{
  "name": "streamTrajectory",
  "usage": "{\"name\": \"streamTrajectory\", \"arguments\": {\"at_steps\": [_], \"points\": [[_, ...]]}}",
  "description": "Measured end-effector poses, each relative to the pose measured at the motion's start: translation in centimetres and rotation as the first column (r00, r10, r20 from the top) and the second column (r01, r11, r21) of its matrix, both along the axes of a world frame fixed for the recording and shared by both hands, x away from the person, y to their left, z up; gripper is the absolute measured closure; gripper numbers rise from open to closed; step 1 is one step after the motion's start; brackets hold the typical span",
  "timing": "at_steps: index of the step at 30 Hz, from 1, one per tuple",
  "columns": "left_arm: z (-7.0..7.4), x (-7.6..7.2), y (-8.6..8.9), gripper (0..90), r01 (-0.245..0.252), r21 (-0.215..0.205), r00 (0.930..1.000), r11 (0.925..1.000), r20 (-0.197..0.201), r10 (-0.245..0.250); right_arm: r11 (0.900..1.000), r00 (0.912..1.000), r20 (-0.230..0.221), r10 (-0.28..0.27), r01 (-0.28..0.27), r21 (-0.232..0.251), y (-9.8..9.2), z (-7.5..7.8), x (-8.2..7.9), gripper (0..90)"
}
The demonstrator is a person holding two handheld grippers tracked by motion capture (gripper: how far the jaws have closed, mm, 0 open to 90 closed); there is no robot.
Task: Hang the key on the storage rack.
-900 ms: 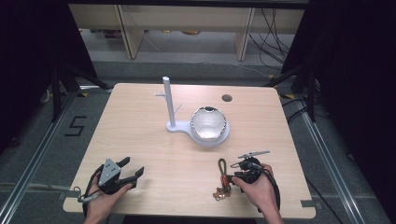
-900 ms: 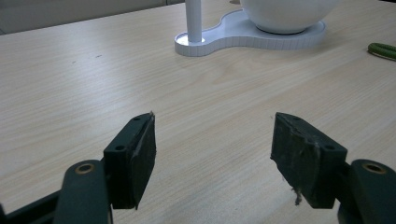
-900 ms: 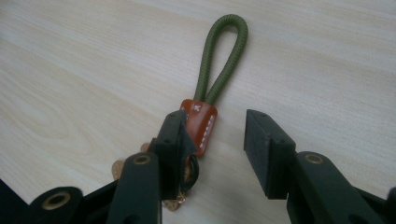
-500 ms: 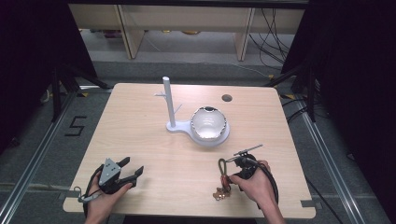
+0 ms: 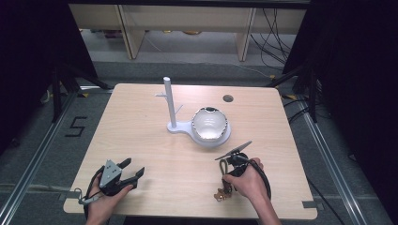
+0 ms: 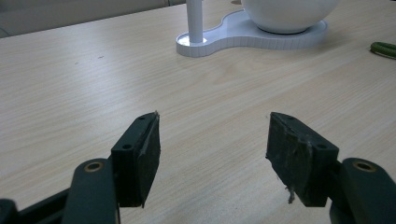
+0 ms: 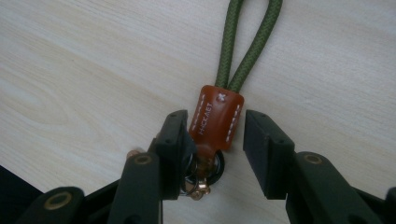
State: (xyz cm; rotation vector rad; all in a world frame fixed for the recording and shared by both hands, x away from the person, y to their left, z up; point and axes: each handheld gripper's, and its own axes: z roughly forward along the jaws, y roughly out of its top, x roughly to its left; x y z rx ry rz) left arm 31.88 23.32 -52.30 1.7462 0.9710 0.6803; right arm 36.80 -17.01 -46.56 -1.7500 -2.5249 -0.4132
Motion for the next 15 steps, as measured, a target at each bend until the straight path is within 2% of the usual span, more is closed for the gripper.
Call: {"name": "streamTrajectory", "arguments": {"at_steps": [1,3,5,6,10,11,12,13,15], "points": [[0.0,0.0,0.0,34.2,0.004,0.002,1.0000,1.0000,0.003,-0.004,1.000,1.0000,0.000,0.003,-0.003,-0.027,0.1,-0.3,0.2,60.9],[0.0,0.0,0.0,34.3,0.002,0.004,1.0000,1.0000,0.004,-0.002,0.999,0.9999,0.002,-0.013,0.013,-0.034,0.3,-0.4,0.3,61.3],[0.0,0.0,-0.1,34.3,0.003,0.003,1.0000,1.0000,0.005,-0.003,1.000,0.9999,0.015,0.009,-0.008,-0.019,0.3,-0.6,0.4,61.6],[0.0,-0.1,-0.1,34.3,0.003,0.005,1.0000,1.0000,0.004,-0.004,0.999,0.9997,-0.023,-0.006,0.005,-0.048,0.4,-0.3,0.4,61.8],[0.0,-0.1,-0.1,34.4,0.003,0.006,1.0000,1.0000,0.004,-0.003,0.998,0.9998,-0.007,0.017,-0.017,-0.058,0.7,-0.5,0.6,62.0],[0.0,-0.1,-0.1,34.5,0.005,0.002,1.0000,1.0000,0.006,-0.006,0.998,0.9997,-0.010,-0.024,0.023,-0.050,1.1,-0.5,0.5,61.9],[0.0,-0.1,-0.2,34.5,0.005,0.001,1.0000,1.0000,0.007,-0.005,0.998,0.9997,-0.021,-0.010,0.009,-0.068,1.1,-0.4,0.6,61.9],[0.0,-0.1,-0.2,34.5,0.006,0.002,1.0000,1.0000,0.007,-0.006,0.998,0.9996,-0.023,0.014,-0.016,-0.065,1.1,-0.5,0.7,61.8],[0.0,-0.1,-0.2,34.6,0.007,0.002,0.9999,1.0000,0.007,-0.007,0.997,0.9998,-0.018,0.001,-0.002,-0.079,1.4,-0.5,0.7,61.5]]}}
